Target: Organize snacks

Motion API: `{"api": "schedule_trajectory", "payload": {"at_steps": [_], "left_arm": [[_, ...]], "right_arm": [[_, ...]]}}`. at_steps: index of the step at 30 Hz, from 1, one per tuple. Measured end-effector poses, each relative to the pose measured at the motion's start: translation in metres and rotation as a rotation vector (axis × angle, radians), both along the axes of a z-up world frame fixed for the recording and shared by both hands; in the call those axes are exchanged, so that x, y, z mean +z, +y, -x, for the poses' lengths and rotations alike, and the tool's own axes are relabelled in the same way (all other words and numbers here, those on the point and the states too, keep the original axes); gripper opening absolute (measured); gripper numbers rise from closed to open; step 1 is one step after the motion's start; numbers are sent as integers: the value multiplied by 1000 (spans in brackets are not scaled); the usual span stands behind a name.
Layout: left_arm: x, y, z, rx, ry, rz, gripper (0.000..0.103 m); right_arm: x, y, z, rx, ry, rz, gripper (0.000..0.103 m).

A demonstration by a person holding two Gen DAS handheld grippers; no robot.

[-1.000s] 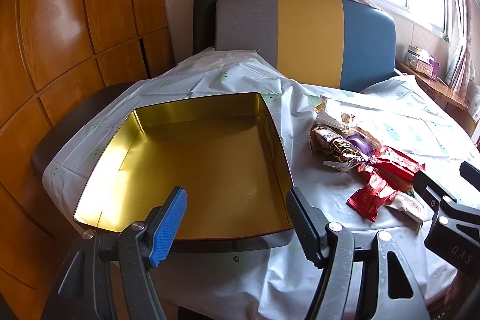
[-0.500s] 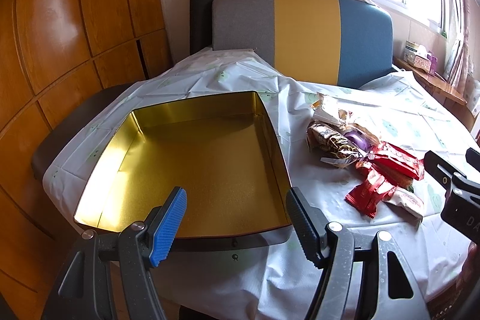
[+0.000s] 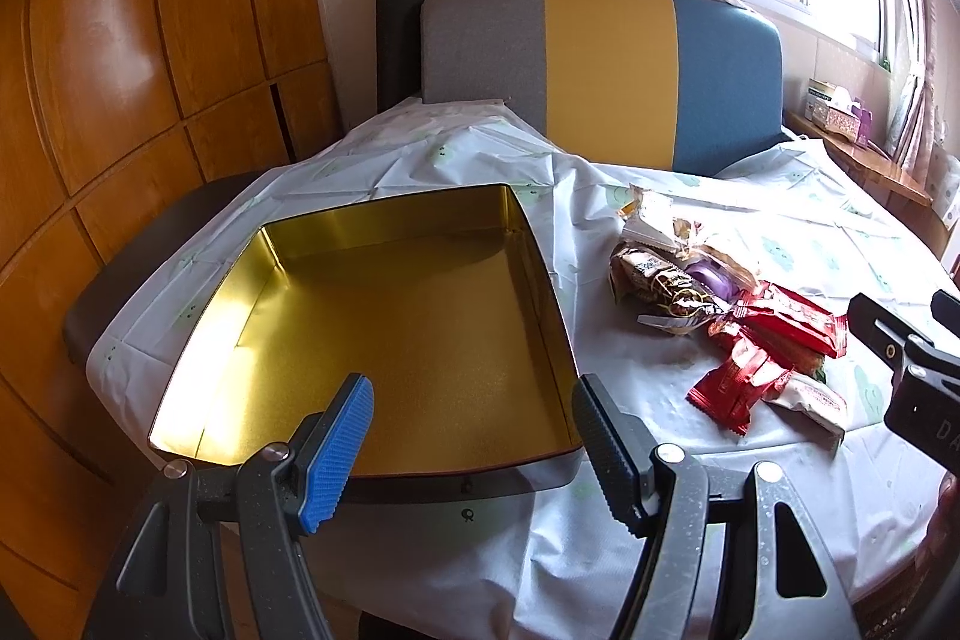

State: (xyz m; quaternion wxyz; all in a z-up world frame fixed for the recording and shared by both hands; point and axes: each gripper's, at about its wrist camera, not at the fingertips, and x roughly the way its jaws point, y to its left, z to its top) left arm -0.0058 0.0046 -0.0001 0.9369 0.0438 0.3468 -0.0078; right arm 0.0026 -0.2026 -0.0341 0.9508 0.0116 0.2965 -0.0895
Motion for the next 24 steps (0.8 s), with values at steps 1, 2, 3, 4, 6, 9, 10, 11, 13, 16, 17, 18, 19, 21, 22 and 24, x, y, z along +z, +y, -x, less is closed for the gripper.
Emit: {"api": "schedule_trajectory", "payload": {"at_steps": [1, 2, 3, 4, 6, 9, 10, 11, 13, 16, 17, 18, 19, 21, 22, 24], "left_arm": [[0, 0, 0, 0, -1, 0, 70], [0, 0, 0, 0, -1, 0, 70], [0, 0, 0, -2, -1, 0, 70], [1, 0, 1, -4, 0, -1, 70], [1, -1, 1, -8, -2, -3, 70], [2, -3, 2, -14, -4, -6, 70], [2, -4, 2, -17, -4, -6, 70], [2, -4, 3, -20, -4, -7, 70], [2, -6, 3, -28, -2, -6, 70], [2, -9, 3, -44, 2, -6, 70], [2, -10, 2, -53, 6, -2, 70], [1, -10, 2, -63, 11, 5, 70], [1, -11, 2, -81, 18, 18, 70], [0, -13, 0, -126, 40, 51, 70], [0, -14, -2, -161, 60, 90, 70], [0, -17, -6, -235, 103, 178, 70]], "right_arm": [[0, 0, 0, -1, -1, -1, 103], [0, -1, 0, -2, -1, -2, 103], [0, -1, 0, -2, -1, -3, 103], [0, -2, 0, -3, -1, -4, 103], [0, -3, 0, -6, -2, -7, 103], [2, -6, 0, -8, -9, -4, 103], [3, -8, 0, -9, -10, -6, 103], [4, -10, -1, -11, -11, -10, 103], [6, -16, -3, -13, -12, -14, 103], [11, -30, -8, -19, -13, -21, 103], [13, -36, -11, -20, -11, -23, 103], [16, -43, -14, -22, -10, -28, 103], [19, -52, -17, -25, -9, -39, 103], [25, -74, -24, -23, 0, -79, 103], [27, -89, -30, -16, 15, -111, 103], [25, -115, -42, -19, 60, -170, 103]]}}
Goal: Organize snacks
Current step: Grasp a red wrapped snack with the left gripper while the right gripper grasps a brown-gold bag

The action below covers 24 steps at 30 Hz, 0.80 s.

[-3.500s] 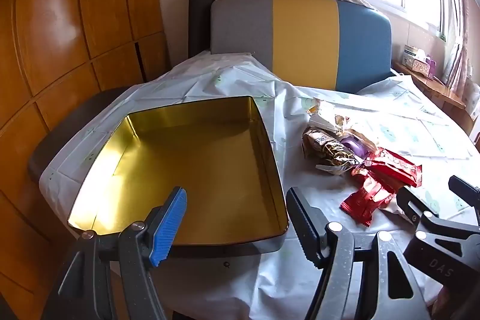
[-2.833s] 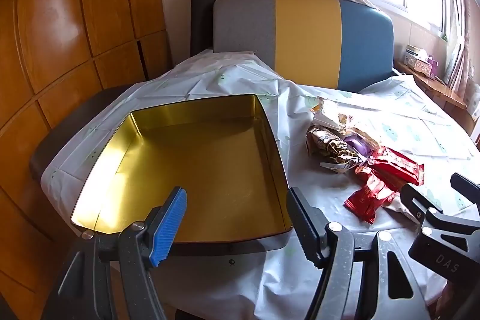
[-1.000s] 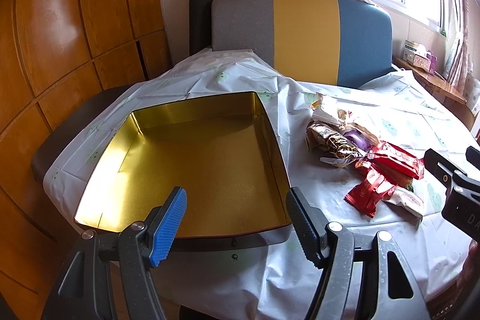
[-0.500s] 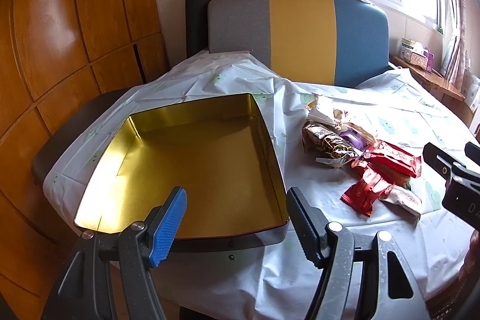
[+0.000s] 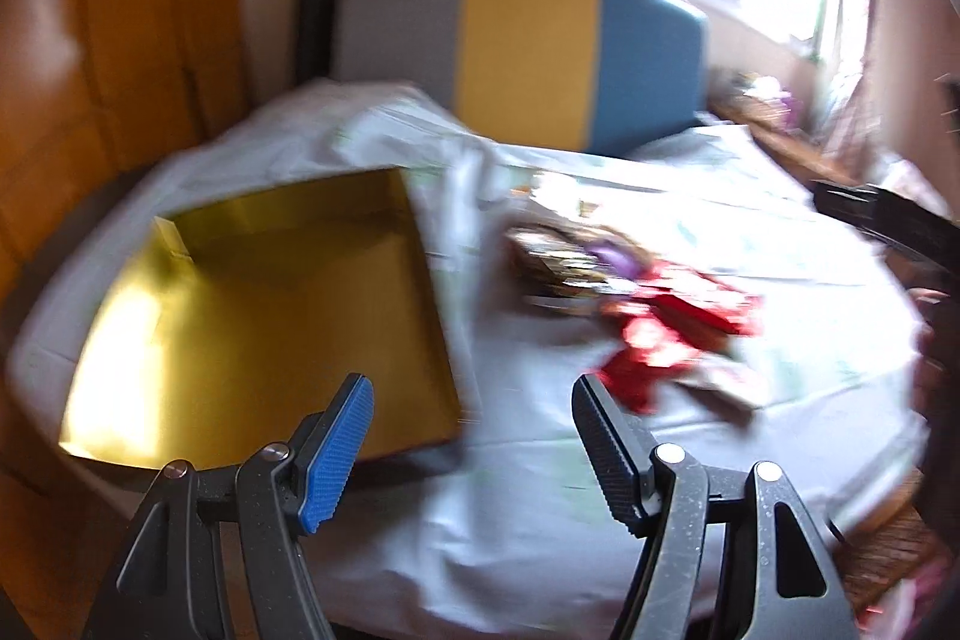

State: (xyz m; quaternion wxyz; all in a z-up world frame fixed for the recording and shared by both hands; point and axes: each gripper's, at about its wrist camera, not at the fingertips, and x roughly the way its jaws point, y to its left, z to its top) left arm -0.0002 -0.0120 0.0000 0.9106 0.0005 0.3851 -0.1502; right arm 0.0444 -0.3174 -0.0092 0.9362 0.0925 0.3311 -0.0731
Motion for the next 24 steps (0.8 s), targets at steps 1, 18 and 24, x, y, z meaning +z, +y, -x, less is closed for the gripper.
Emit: {"api": "schedule_trajectory", "payload": {"at_steps": [1, 18, 24], "left_arm": [[-1, -3, -1, -22, 16, 16, 70], [-21, -93, -45, -387, 144, -109, 54], [-45, -124, -61, -489, 169, -195, 54]], "right_arm": [[-4, -15, -7, -3, 29, -31, 103], [-50, -84, -33, -67, 195, -276, 103], [-50, -82, -35, -32, 198, -312, 103]]}}
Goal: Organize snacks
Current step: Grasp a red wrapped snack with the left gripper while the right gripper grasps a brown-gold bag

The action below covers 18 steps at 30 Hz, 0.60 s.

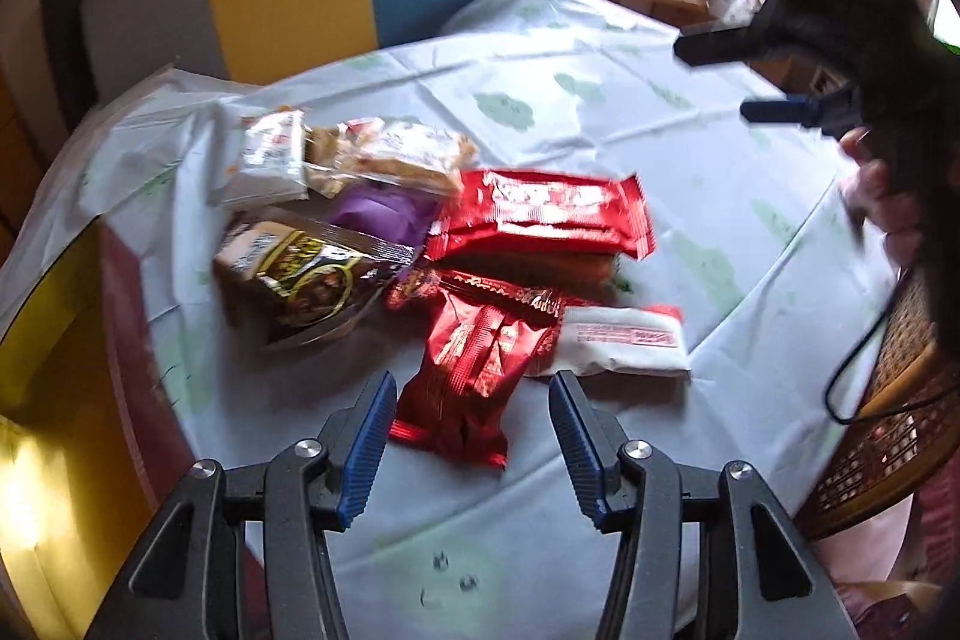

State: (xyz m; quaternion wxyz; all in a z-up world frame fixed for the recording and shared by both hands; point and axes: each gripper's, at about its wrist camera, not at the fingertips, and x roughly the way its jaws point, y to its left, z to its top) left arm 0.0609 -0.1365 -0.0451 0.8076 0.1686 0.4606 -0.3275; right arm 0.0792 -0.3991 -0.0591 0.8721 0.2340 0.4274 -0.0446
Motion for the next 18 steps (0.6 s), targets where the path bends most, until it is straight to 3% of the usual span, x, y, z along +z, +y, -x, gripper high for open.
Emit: {"api": "schedule_trajectory", "payload": {"at_steps": [5, 6, 8, 11, 16, 18], "left_arm": [[-22, -13, -17, -17, 20, -27, 54], [-28, -13, -19, -18, 36, -21, 46], [-32, -10, -19, -6, 43, 6, 43], [-29, 2, -13, 23, 74, 73, 41], [-27, 29, 12, 110, 52, 87, 40], [-29, 37, 20, 134, 39, 75, 40]], "right_arm": [[-2, 4, -4, 34, 8, -13, 103], [-3, 5, -4, 39, 11, -11, 103], [-3, 6, -5, 45, 13, -2, 103], [-1, 9, -5, 52, 7, 29, 103], [-3, 19, -7, 83, 20, 93, 102], [-5, 25, -8, 108, 32, 116, 97]]}}
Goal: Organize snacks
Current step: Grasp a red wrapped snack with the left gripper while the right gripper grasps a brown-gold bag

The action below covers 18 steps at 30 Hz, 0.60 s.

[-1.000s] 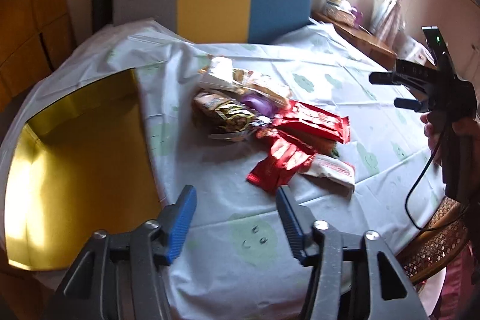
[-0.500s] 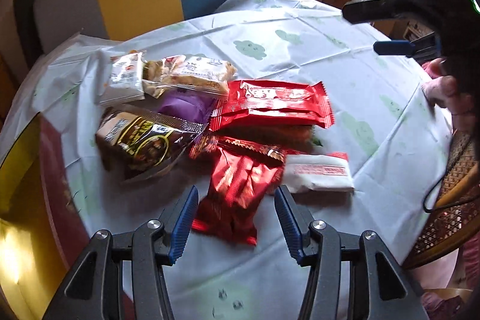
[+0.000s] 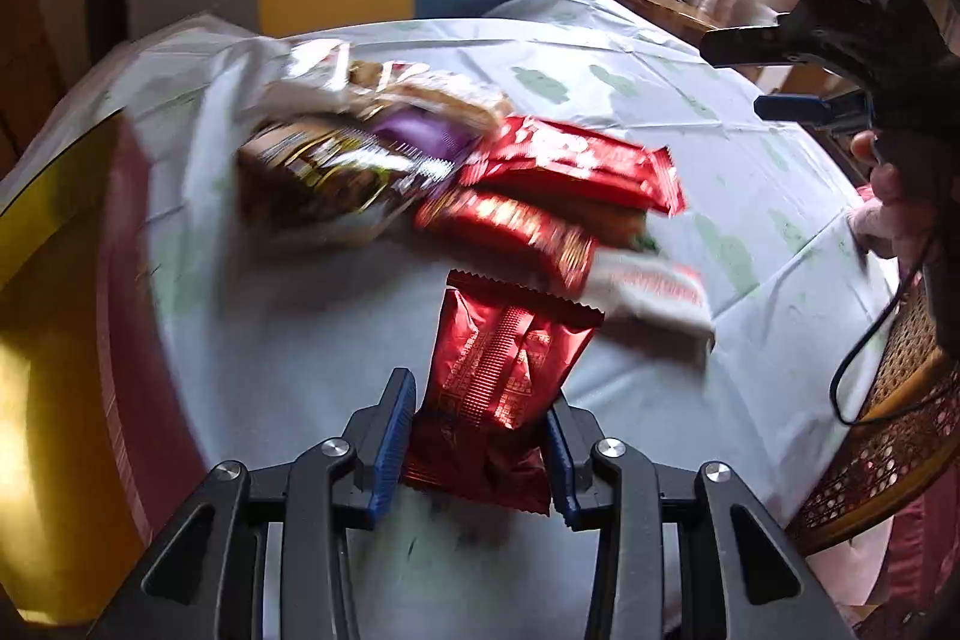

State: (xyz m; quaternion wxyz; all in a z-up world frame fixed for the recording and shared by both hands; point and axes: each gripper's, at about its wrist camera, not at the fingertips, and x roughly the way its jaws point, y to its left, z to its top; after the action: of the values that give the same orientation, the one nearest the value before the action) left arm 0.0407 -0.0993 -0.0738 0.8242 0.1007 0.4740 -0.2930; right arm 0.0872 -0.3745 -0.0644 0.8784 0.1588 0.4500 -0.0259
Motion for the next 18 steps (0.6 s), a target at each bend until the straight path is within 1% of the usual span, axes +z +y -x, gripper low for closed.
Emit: {"api": "schedule_trajectory", "payload": {"at_steps": [1, 3, 4, 5, 6, 7, 9, 10, 11, 15, 16, 18], "left_arm": [[-3, 5, 4, 10, -2, -5, 41], [-5, 11, 12, 16, -33, 7, 41], [-7, 12, 16, 11, -51, 0, 42], [-7, 11, 19, 6, -69, -10, 42], [-8, 10, 21, 6, -81, -15, 42], [-9, 12, 22, 11, -85, -12, 42], [-10, 14, 23, 19, -87, 1, 41], [-10, 14, 22, 20, -91, 4, 41], [-10, 14, 23, 21, -93, 3, 41], [-8, 20, 20, 35, -70, 25, 40], [-7, 21, 20, 35, -67, 28, 40], [-7, 26, 21, 40, -64, 32, 40]], "right_arm": [[-1, 4, -1, 16, 7, 13, 95], [-4, 12, -2, 49, 19, 41, 89], [-5, 17, -3, 68, 24, 52, 87], [-7, 22, -3, 87, 30, 68, 80], [-9, 27, -3, 107, 37, 89, 70], [-11, 32, -3, 125, 45, 106, 66], [-15, 42, -3, 167, 59, 120, 51], [-16, 47, -2, 191, 61, 124, 48], [-17, 53, -2, 219, 63, 120, 47], [-17, 82, -8, 336, 71, 35, 48], [-15, 91, -11, 369, 70, 20, 50], [-12, 109, -18, 416, 67, 8, 64]]}}
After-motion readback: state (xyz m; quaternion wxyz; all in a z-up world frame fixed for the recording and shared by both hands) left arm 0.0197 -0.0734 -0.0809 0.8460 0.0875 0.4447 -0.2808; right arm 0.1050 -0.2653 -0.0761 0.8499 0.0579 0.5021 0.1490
